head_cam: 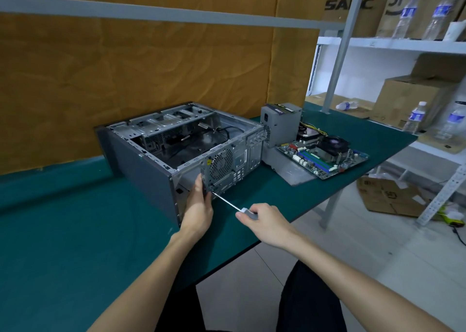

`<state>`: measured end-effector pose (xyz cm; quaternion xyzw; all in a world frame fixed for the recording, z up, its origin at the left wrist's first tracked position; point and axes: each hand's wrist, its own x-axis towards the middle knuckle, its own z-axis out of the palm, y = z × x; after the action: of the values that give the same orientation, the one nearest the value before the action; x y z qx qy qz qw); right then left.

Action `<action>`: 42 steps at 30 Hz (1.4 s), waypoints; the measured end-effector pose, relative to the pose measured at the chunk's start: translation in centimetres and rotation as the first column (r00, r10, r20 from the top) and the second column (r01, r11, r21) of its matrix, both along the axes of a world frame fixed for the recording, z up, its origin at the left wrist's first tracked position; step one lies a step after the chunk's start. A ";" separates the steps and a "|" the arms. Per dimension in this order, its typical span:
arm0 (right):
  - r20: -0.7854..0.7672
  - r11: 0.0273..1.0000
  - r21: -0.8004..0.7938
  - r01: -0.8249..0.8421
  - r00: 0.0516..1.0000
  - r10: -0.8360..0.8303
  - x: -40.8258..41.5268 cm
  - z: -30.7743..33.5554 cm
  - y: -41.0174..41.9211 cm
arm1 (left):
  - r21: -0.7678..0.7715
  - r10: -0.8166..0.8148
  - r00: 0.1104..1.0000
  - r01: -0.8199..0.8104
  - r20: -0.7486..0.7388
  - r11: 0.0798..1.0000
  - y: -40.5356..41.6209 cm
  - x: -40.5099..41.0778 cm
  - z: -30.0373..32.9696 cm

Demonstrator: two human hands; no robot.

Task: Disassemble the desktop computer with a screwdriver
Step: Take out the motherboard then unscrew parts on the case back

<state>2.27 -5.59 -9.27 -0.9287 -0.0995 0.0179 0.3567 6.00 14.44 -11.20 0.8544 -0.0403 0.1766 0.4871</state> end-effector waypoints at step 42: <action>-0.011 0.968 -0.232 0.092 0.995 -0.097 1.6 2.0 1.7 | 0.058 0.059 0.996 -0.055 -0.073 0.997 0.4 1.9 -1.3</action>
<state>3.88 -3.92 -7.28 -0.9673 -0.0482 0.0226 0.2479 7.88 14.82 -12.50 0.8745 -0.0029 0.1573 0.4589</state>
